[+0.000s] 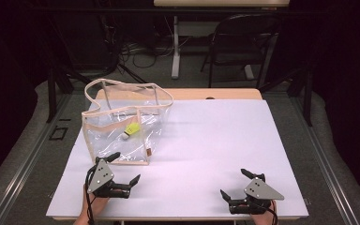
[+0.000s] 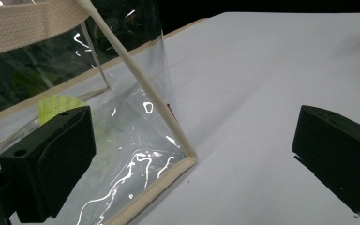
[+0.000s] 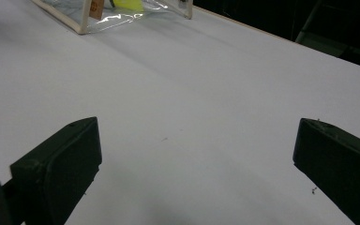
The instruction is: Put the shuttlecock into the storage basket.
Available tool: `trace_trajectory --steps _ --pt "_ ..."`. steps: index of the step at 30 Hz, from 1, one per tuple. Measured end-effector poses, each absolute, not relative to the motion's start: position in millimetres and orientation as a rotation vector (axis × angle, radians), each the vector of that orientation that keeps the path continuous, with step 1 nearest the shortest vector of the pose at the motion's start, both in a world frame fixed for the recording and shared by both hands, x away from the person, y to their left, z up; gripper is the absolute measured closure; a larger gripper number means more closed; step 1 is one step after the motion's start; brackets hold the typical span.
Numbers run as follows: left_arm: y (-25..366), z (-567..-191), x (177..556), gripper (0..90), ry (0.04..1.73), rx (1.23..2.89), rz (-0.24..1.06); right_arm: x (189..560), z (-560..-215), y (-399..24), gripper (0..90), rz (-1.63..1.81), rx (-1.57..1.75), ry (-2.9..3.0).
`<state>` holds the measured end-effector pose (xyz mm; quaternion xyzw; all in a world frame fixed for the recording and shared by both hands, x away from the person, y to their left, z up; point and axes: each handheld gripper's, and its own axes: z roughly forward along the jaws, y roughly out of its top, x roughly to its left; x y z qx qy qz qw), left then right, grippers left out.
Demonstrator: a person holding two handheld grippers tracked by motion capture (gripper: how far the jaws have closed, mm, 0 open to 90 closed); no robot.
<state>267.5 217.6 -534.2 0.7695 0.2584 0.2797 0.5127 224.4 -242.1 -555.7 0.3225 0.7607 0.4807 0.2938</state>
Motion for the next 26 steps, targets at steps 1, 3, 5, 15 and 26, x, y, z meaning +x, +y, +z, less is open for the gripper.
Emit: trace_trajectory --steps 1,3,5,15,26 --pt "217.9 -535.8 267.2 0.0 0.625 1.851 0.673 224.3 -555.7 -242.0 1.0 1.281 0.858 2.025" --pt "218.2 -537.5 267.1 0.0 0.625 1.85 0.665 224.4 -555.7 -242.0 1.0 1.28 0.86 2.025" --pt "217.8 -540.6 266.3 0.0 0.625 1.854 0.662 224.3 -555.7 -242.2 1.0 1.28 0.859 2.026" --pt "210.6 -557.5 258.2 0.0 0.6 1.868 0.594 224.7 -556.6 -241.3 1.0 1.287 0.858 2.032" --pt "207.3 -559.0 261.4 0.0 0.594 1.874 0.576 225.3 -557.3 -241.8 0.9 1.292 0.865 2.035"
